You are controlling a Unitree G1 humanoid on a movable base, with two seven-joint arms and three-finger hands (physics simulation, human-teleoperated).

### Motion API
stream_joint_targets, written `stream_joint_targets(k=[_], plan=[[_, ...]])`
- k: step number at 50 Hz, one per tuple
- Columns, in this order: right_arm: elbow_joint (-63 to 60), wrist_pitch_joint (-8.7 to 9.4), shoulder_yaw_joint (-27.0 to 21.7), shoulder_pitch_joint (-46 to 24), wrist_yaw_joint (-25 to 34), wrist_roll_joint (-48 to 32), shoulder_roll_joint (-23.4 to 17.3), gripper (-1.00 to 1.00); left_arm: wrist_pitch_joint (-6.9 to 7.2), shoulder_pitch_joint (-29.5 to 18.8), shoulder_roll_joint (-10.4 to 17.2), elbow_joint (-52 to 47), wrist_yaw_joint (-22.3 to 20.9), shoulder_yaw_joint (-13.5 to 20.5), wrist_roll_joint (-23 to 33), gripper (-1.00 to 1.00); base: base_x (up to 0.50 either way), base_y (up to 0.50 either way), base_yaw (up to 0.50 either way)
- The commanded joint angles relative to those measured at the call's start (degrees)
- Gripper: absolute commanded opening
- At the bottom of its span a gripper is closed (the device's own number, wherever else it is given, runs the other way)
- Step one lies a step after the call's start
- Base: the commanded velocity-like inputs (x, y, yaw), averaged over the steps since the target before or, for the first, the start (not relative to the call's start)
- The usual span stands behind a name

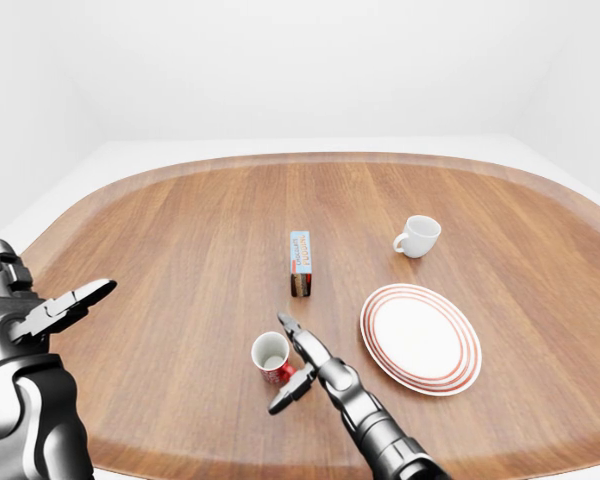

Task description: Pick up the red mug and put it on the plate

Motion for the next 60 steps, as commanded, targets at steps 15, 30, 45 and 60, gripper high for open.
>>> stream_joint_targets(k=[15, 30, 45, 60], plan=[[2.5, 0.00, -0.8, -0.6, -0.2, -0.3, 0.2, -1.00, 0.00, 0.1, -0.1, 0.4, -0.3, 0.1, 0.0, 1.00, 0.00, 0.00, 0.00], [-2.4, 0.28, -1.1, -0.5, 0.4, 0.8, -0.1, -1.00, 0.00, 0.2, -0.1, 0.1, -0.1, 0.1, 0.0, 1.00, 0.00, 0.00, 0.00], [-25.2, 10.00, -13.2, -16.5, 3.2, 14.6, -13.0, -1.00, 0.00, -0.1, 0.0, 0.4, -0.1, 0.0, 0.3, 1.00, 0.00, 0.00, 0.00], [-21.8, 10.00, -21.6, -24.6, 5.9, 16.3, -33.9, -1.00, 0.00, 0.0, 0.3, -1.0, 0.1, 0.5, 0.2, 1.00, 0.00, 0.00, 0.00]])
